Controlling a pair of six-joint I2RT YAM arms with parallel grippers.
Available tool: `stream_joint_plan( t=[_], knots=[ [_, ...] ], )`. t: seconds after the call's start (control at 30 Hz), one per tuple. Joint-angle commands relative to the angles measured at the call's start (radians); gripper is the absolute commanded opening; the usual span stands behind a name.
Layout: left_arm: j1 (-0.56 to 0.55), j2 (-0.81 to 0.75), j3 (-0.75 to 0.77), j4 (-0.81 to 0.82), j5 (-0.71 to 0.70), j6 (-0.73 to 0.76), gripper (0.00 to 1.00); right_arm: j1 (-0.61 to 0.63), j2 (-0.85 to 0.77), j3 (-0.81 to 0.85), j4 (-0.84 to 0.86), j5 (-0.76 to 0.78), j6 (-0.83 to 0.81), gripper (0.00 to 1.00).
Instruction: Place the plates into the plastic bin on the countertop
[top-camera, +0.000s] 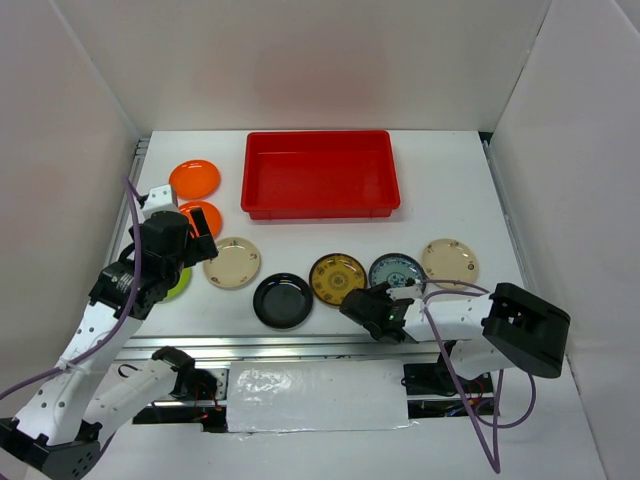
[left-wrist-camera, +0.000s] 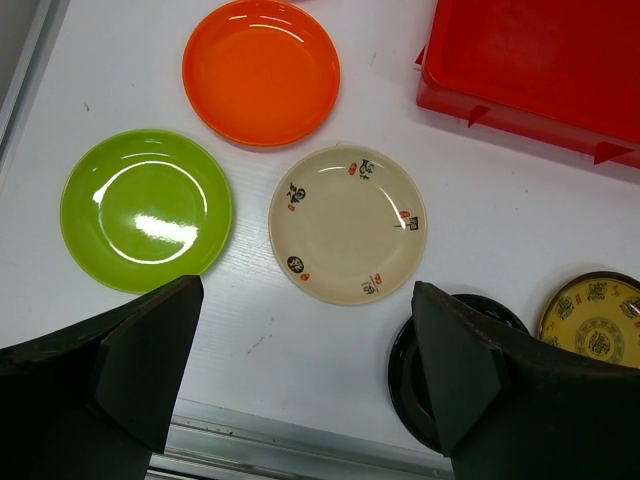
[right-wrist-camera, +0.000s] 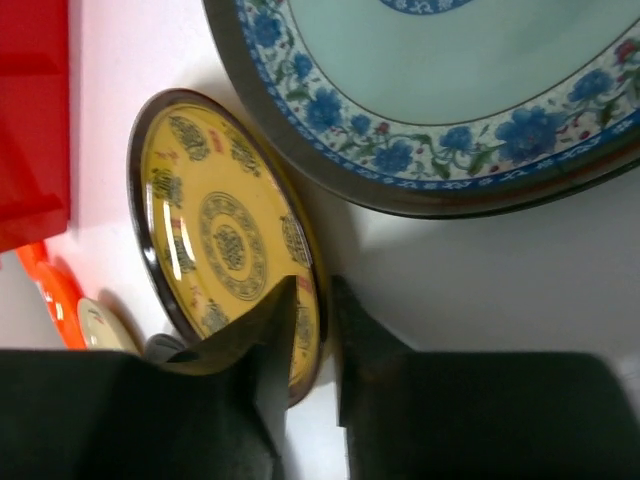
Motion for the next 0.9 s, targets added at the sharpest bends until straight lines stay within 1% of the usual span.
stream_joint_plan(
  t=[0.0,0.03,0.07,0.1,0.13,0.17,0.3,0.43,0.53,0.57,0.6,0.67,0.73,0.77,0.8,0.83,0.87],
  knots=[
    [-0.004,-0.012,-0.004,0.034,0.002,0.026,0.99,-0.003,0.025,-0.015,0.026,-0.001,0.013,0.25],
    [-0.004,-0.012,-0.004,0.034,0.001,0.026,0.99,-0.003,0.028,-0.018,0.024,-0.003,0.017,0.24],
    [-0.004,-0.012,-0.004,0.035,0.002,0.024,0.99,-0.003,0.030,-0.019,0.022,-0.006,0.020,0.16],
    [-0.004,-0.014,-0.004,0.035,0.004,0.026,0.99,-0.002,0.030,-0.019,0.018,-0.007,0.032,0.13],
    [-0.004,-0.012,-0.004,0.035,0.002,0.026,0.99,0.001,0.028,-0.021,0.010,-0.003,0.040,0.08],
    [-0.004,-0.010,-0.002,0.035,0.002,0.026,0.99,0.006,0.018,-0.021,0.000,0.000,0.046,0.00],
    [-0.004,-0.009,-0.004,0.035,0.005,0.027,0.99,0.035,-0.022,-0.001,-0.063,0.060,0.092,0.00],
    [-0.004,-0.004,-0.007,0.038,0.010,0.029,0.99,0.038,-0.108,0.039,-0.122,0.147,0.047,0.00],
    [-0.004,0.006,-0.007,0.040,0.012,0.030,0.99,0.024,-0.172,0.084,-0.110,0.187,-0.093,0.00],
    [-0.004,0.012,-0.007,0.040,0.013,0.029,0.99,0.023,-0.221,0.093,-0.102,0.189,-0.157,0.00],
    [-0.004,0.013,-0.005,0.040,0.015,0.030,0.99,0.024,-0.244,0.104,-0.097,0.192,-0.182,0.00],
    [-0.005,0.016,-0.005,0.038,0.013,0.029,0.99,0.017,-0.320,0.108,-0.082,0.183,-0.226,0.00],
    [-0.004,0.022,-0.005,0.038,0.013,0.030,0.99,-0.006,-0.373,0.116,-0.038,0.139,-0.323,0.00],
    [-0.004,0.023,-0.004,0.038,0.012,0.030,0.99,-0.057,-0.386,0.119,0.005,0.111,-0.436,0.00],
    [-0.005,0.025,-0.004,0.038,0.013,0.029,0.99,-0.100,-0.393,0.122,0.057,0.021,-0.507,0.00],
    [-0.004,0.025,-0.004,0.038,0.015,0.030,0.99,-0.152,-0.378,0.131,0.185,-0.053,-0.596,0.00],
    [-0.004,0.023,-0.002,0.038,0.018,0.030,0.99,-0.295,-0.349,0.190,0.229,-0.143,-0.738,0.00]
  ],
)
